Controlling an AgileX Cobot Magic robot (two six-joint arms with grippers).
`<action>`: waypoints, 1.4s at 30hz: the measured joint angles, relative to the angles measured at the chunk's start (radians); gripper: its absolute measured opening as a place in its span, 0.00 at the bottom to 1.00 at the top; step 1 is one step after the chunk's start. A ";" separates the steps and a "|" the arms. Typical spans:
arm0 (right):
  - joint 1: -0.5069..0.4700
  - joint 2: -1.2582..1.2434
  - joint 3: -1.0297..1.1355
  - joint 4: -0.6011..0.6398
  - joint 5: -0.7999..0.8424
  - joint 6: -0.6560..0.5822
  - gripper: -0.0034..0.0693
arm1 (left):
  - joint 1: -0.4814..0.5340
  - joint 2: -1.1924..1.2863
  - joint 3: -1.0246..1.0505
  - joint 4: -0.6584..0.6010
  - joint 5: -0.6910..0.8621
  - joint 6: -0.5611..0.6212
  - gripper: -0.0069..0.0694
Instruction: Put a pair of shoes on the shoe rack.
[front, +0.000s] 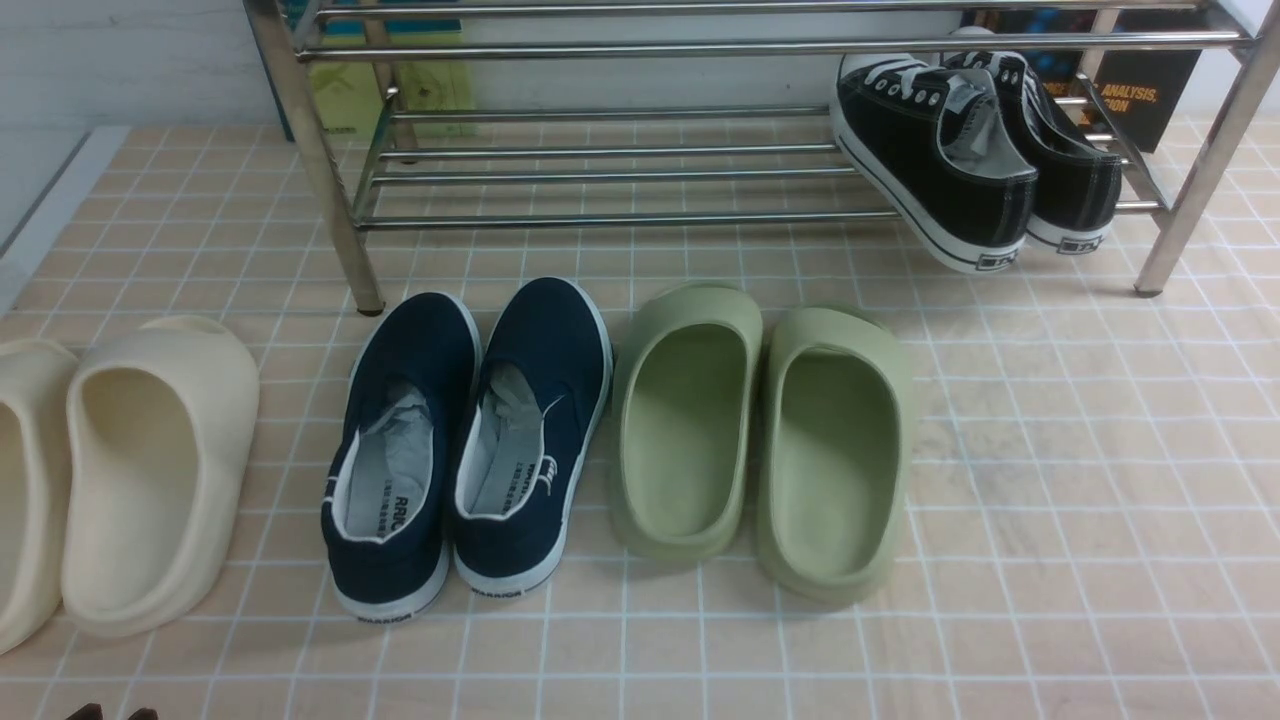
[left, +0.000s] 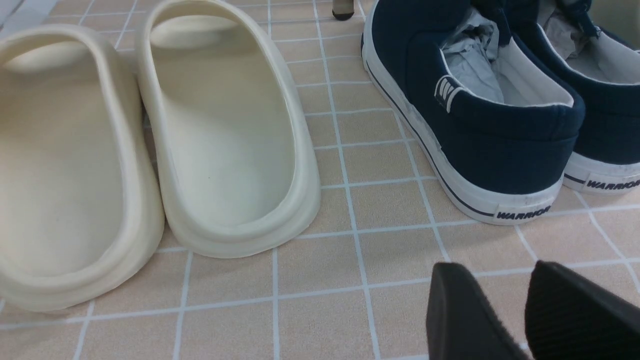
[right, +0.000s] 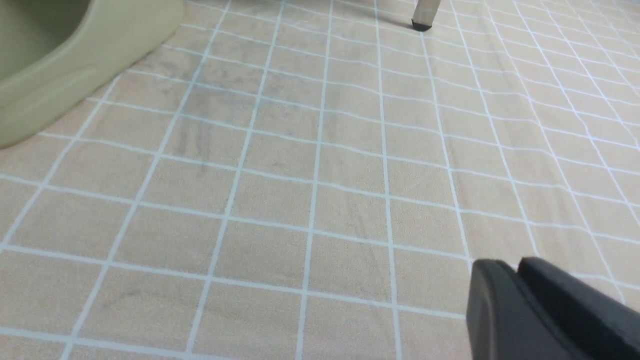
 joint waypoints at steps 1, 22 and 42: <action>0.000 0.000 0.000 0.000 0.000 0.000 0.15 | 0.000 0.000 0.000 0.000 0.000 0.000 0.41; 0.000 0.000 0.000 -0.003 0.001 0.000 0.19 | 0.000 0.000 0.000 0.000 0.000 0.000 0.41; 0.000 0.000 -0.001 0.001 0.003 -0.007 0.02 | 0.000 0.000 0.000 0.000 0.000 0.000 0.41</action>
